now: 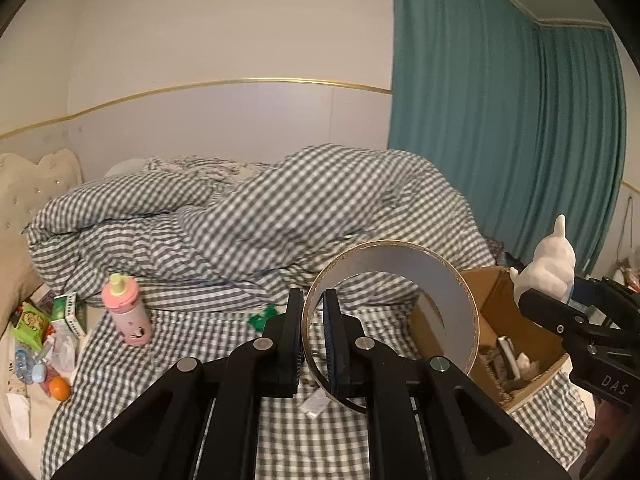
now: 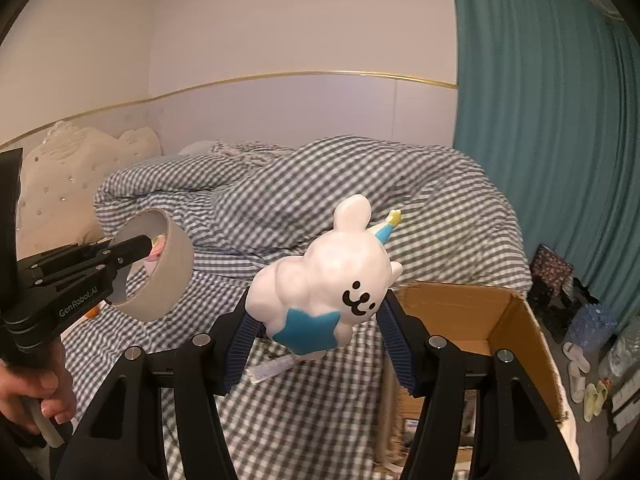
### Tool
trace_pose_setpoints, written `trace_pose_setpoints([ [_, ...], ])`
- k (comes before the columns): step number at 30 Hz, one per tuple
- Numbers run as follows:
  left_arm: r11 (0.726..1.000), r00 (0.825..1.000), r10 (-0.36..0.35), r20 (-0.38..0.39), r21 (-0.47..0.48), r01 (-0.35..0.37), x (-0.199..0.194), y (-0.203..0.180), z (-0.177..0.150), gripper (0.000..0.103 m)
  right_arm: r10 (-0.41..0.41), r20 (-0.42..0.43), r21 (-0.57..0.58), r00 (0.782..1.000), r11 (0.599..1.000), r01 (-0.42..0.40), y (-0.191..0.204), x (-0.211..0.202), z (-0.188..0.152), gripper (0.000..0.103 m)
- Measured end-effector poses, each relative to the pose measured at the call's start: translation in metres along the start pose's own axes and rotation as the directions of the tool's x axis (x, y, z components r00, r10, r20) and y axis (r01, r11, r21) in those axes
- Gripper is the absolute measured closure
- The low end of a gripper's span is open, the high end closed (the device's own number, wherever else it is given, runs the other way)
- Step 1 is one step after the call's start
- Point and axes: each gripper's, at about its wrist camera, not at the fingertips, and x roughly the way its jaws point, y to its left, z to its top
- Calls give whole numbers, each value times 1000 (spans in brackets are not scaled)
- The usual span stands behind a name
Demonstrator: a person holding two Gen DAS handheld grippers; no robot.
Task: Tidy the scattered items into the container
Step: 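Carry the tape roll with the left gripper while the right carries the bunny toward the box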
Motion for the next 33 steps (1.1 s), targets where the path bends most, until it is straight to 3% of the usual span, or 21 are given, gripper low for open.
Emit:
trace_pose_setpoints([
  [26, 980, 984, -175, -32, 92, 177, 30, -146, 7, 93, -176, 4, 94, 984, 980, 175, -127, -56, -16, 44],
  [33, 971, 977, -205, -53, 111, 210, 39, -177, 4, 93, -198, -3, 102, 980, 975, 197, -145, -59, -22, 44],
])
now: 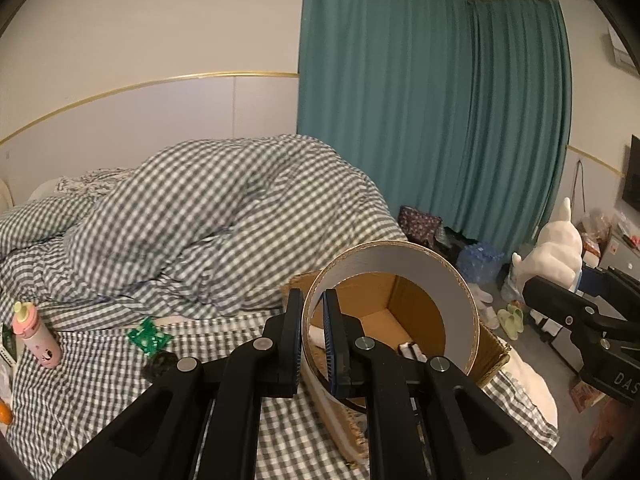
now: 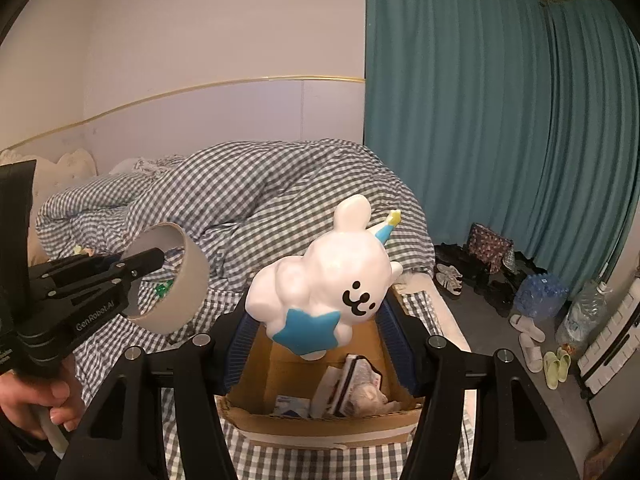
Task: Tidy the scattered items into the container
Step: 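Carry the tape roll with the left gripper while the right carries the bunny toward the box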
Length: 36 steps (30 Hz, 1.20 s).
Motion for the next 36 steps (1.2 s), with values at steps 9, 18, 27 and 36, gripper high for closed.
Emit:
trace_pose_setpoints([
  [9, 999, 999, -28, -19, 27, 29, 19, -25, 1, 93, -26, -12, 25, 1000, 999, 26, -30, 3, -7, 44],
  [18, 998, 997, -28, -65, 50, 31, 47, -37, -4, 93, -21, -44, 42, 999, 999, 23, -43, 20, -17, 44],
  [27, 997, 992, -27, -123, 65, 36, 84, -44, -14, 93, -12, -86, 66, 996, 998, 17, -59, 49, -30, 44],
  [36, 993, 963, -16, -271, 105, 46, 138, -48, -38, 93, 15, -171, 61, 985, 998, -5, -58, 96, -45, 44],
])
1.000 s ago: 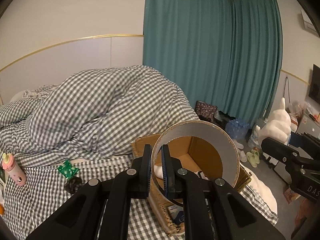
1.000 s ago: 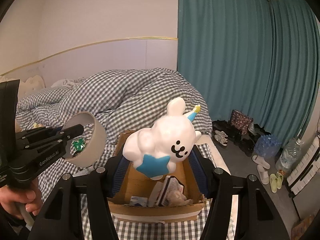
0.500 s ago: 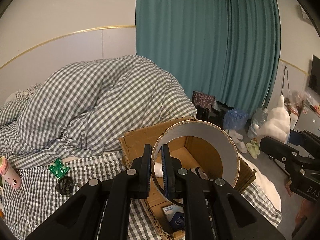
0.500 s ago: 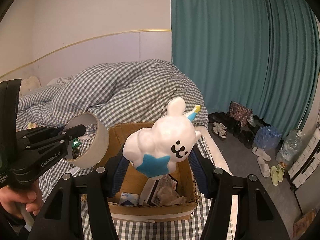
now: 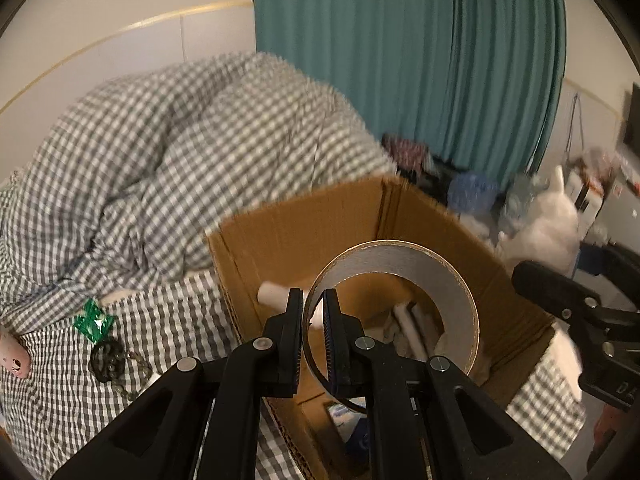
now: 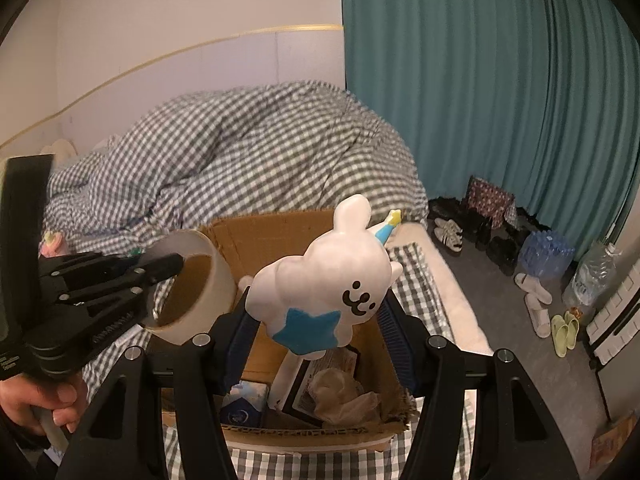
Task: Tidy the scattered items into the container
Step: 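Carry the tape roll with the left gripper while the right carries the bunny toward the box, then open both grippers over the box, dropping the tape roll and bunny inside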
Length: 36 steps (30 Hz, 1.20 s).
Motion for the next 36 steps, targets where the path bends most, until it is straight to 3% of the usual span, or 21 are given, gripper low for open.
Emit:
trace_pose_setpoints([
  [16, 1000, 993, -1, -118, 8, 1, 53, 5, -16, 93, 39, -165, -30, 986, 999, -45, 12, 70, -26, 44],
  [26, 1000, 993, 3, -121, 13, -1, 53, 4, -16, 91, 39, -181, -38, 983, 998, -46, 12, 75, -30, 44],
  [30, 1000, 993, -20, -119, -18, 18, 47, 8, -14, 79, 42, -175, -39, 984, 998, -49, 14, 71, -29, 42],
  [33, 999, 995, -21, -101, -33, 18, 39, 10, -10, 68, 42, -154, -45, 987, 998, -49, 16, 64, -26, 29],
  [35, 999, 996, -22, -82, -37, 19, 32, 10, -8, 64, 40, -131, -53, 991, 997, -48, 18, 56, -23, 27],
  [36, 999, 997, -24, -73, -39, 21, 29, 10, -6, 55, 39, -123, -56, 992, 997, -46, 19, 53, -21, 27],
])
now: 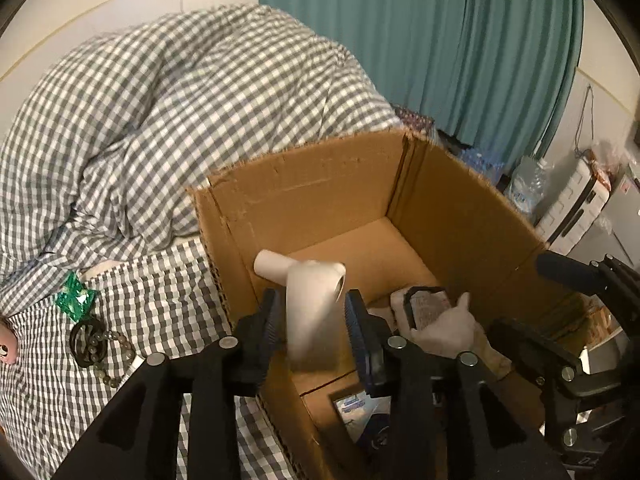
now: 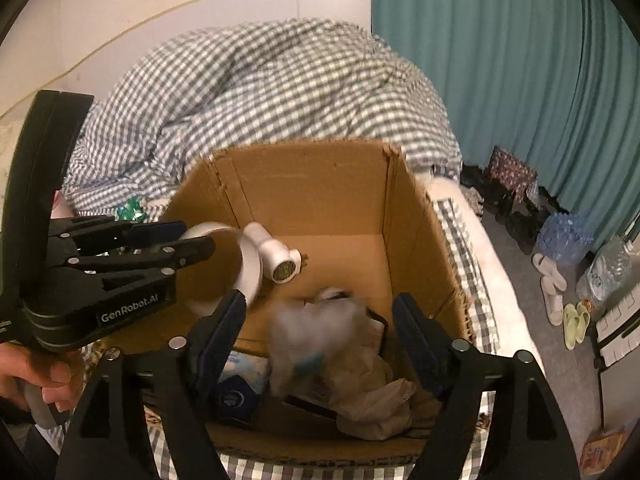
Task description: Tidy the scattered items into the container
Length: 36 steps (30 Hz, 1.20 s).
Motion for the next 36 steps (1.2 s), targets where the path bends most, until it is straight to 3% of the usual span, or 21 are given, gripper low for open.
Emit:
trace_pose_setpoints([
  [6, 1000, 997, -15, 70, -1, 15, -30, -1, 9, 48, -9, 57, 10, 998, 1000, 9, 1, -23, 8, 24],
  [20, 1000, 987, -4, 163, -4, 5, -90, -2, 18, 42, -43, 155, 38, 987, 999, 38, 1, -81, 19, 23],
  [36, 1000, 956, 16, 293, -25, -9, -180, 10, 10, 29, -58, 281, 45, 958, 998, 47, 25, -152, 26, 15],
])
